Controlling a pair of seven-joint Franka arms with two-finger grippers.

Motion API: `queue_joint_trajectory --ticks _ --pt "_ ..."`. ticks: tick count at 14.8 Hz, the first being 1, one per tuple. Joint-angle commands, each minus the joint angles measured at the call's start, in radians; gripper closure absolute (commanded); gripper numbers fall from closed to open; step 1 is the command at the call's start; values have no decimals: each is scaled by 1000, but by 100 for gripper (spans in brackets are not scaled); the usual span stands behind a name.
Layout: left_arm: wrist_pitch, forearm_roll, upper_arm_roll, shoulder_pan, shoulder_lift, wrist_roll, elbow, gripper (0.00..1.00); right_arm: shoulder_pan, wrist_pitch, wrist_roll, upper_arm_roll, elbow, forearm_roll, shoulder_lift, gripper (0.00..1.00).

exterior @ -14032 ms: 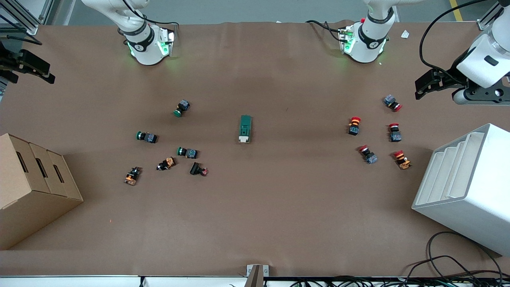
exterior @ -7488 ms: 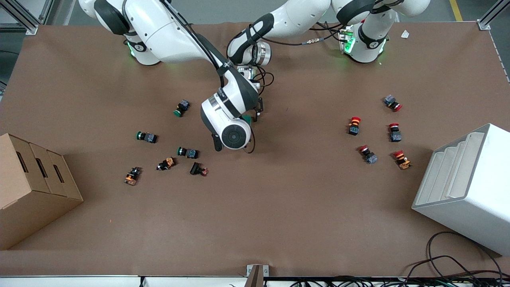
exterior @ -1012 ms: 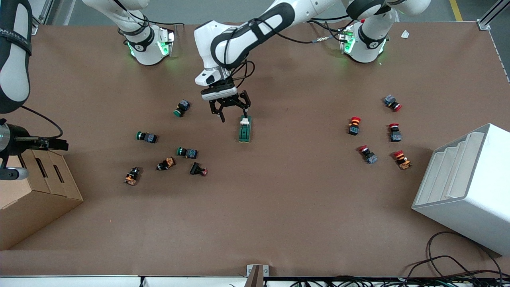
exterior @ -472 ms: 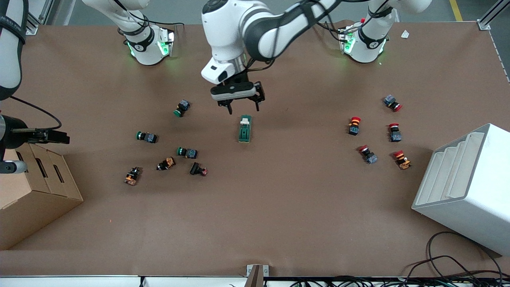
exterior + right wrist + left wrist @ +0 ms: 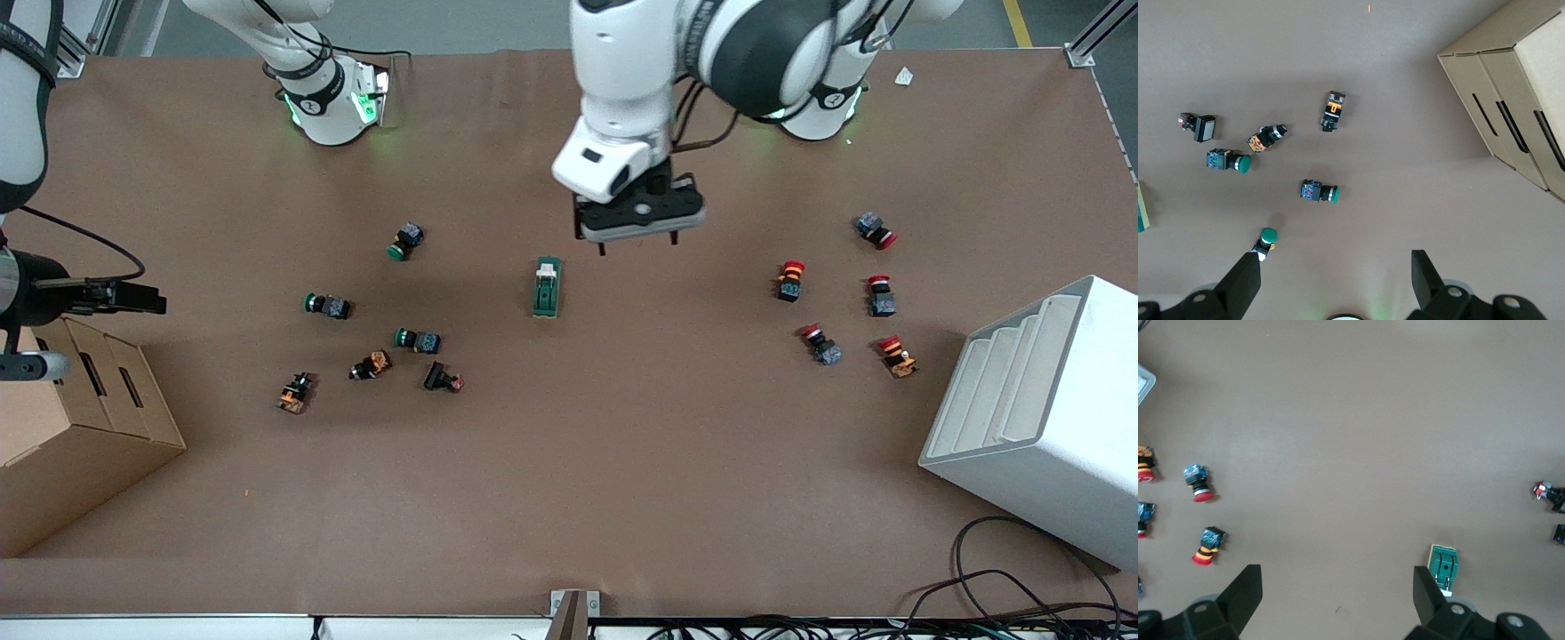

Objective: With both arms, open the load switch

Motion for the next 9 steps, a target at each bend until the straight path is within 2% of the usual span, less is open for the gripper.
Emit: queue_joint_trajectory --ticks 1,5,9 --pt "-24 -78 -7 90 -53 36 2 0 13 34 -6 -10 -120 12 -110 0" --pt "-81 -80 -2 157 -95 54 0 0 46 77 -6 -45 -238 4 -204 0" --pt "-90 -113 -7 258 -120 267 0 0 57 114 -6 -59 -337 4 -284 0"
